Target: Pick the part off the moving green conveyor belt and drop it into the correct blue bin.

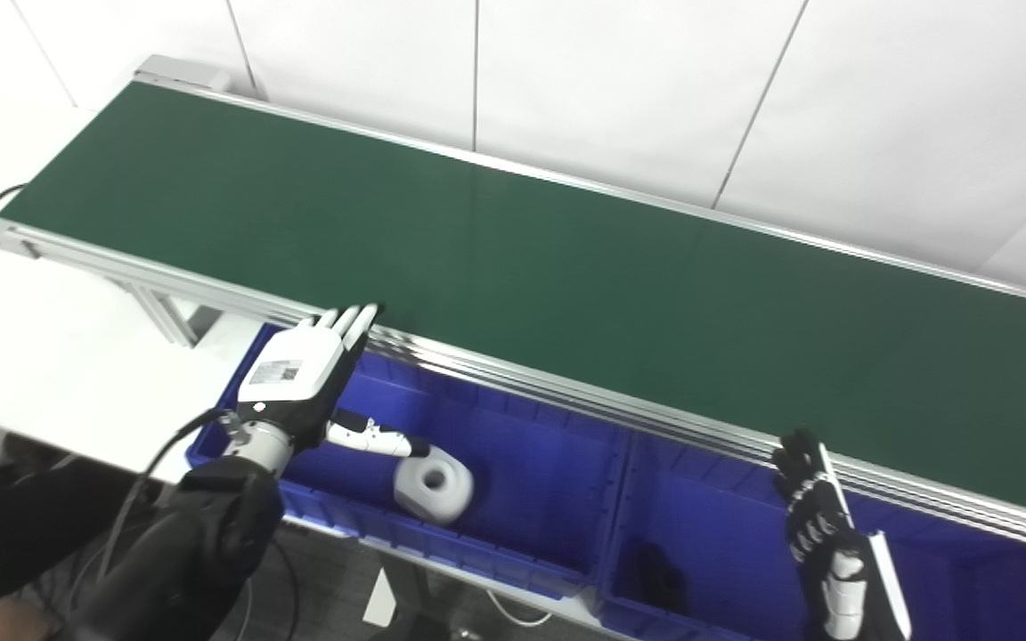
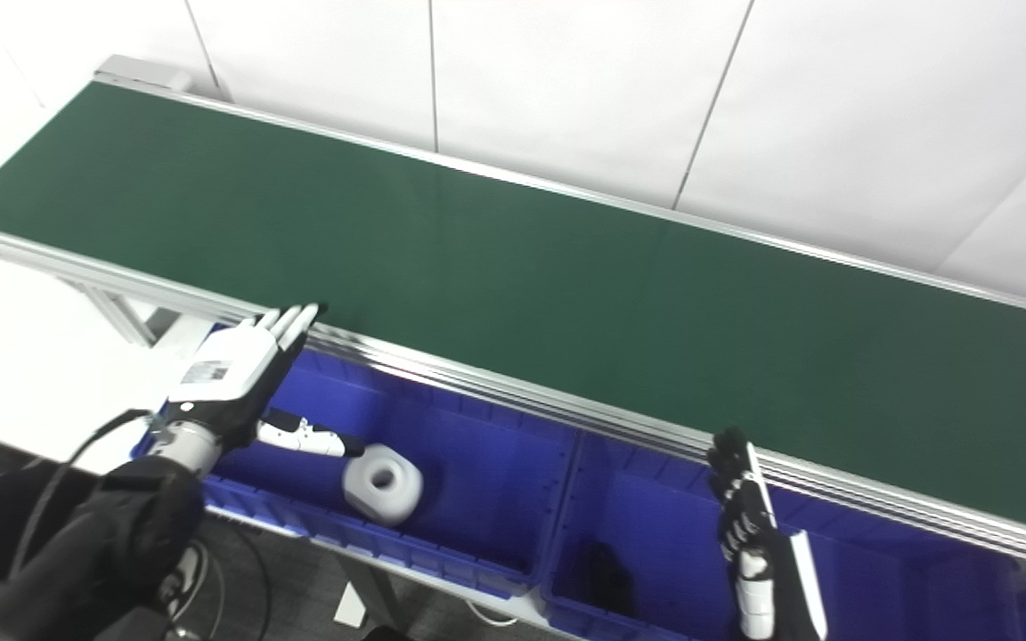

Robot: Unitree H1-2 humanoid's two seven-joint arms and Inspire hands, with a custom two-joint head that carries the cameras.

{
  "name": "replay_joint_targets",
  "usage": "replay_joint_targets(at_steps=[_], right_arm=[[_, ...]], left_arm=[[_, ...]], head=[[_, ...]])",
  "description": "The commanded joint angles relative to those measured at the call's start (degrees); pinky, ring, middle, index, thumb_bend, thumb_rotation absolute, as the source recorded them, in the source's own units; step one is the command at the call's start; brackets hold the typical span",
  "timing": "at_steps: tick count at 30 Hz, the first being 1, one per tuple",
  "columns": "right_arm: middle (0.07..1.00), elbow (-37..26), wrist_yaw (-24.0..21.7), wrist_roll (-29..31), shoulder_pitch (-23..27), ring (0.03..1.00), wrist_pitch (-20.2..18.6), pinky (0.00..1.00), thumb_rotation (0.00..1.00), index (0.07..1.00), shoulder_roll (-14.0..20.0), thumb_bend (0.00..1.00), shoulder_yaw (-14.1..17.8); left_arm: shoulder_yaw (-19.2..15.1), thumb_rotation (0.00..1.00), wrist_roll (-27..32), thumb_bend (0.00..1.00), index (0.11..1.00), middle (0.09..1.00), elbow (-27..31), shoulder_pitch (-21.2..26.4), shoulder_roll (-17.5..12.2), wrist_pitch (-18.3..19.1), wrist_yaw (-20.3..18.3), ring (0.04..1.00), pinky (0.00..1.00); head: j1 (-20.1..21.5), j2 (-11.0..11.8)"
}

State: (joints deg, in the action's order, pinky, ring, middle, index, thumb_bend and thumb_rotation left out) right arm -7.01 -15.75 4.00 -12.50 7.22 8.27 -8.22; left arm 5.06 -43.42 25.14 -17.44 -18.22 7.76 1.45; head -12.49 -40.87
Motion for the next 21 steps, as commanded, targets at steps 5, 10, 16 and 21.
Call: replay_joint_targets(at_steps=[5, 10, 16, 21], right_arm=[[0.981, 0.3, 1.7, -2.3, 1.6, 0.975, 3.4, 1.00, 1.00, 1.000, -2.0, 0.93, -0.8], [0.981, 3.0, 5.4, -8.7, 1.7, 0.974, 4.8, 1.00, 1.00, 1.000, -5.1, 0.93, -2.9], [1.000, 7.4, 8.7, -11.3, 1.8, 0.998, 6.6, 0.99, 1.00, 1.000, -9.1, 0.88, -5.0], [1.000, 8.5, 10.5, -12.5, 1.2, 1.000, 6.9, 1.00, 1.00, 1.000, -10.6, 0.87, -5.8]], left_arm=[[-2.5, 0.67, 7.6, 1.00, 0.980, 0.980, 3.6, 7.2, 6.7, -17.5, 13.2, 0.980, 0.97], [-4.3, 0.84, 14.9, 0.99, 0.999, 1.000, -8.4, 8.4, 12.0, -28.0, 19.4, 1.000, 1.00], [-2.7, 0.94, 27.0, 1.00, 1.000, 1.000, -17.3, 8.8, 13.3, -26.6, 11.5, 1.000, 1.00], [1.7, 0.95, 17.8, 0.97, 1.000, 1.000, -25.3, 10.0, 11.7, -32.5, 11.5, 1.000, 1.00]], head=[[7.9, 1.0], [19.8, 3.1], [28.0, 6.4], [27.1, 7.6]])
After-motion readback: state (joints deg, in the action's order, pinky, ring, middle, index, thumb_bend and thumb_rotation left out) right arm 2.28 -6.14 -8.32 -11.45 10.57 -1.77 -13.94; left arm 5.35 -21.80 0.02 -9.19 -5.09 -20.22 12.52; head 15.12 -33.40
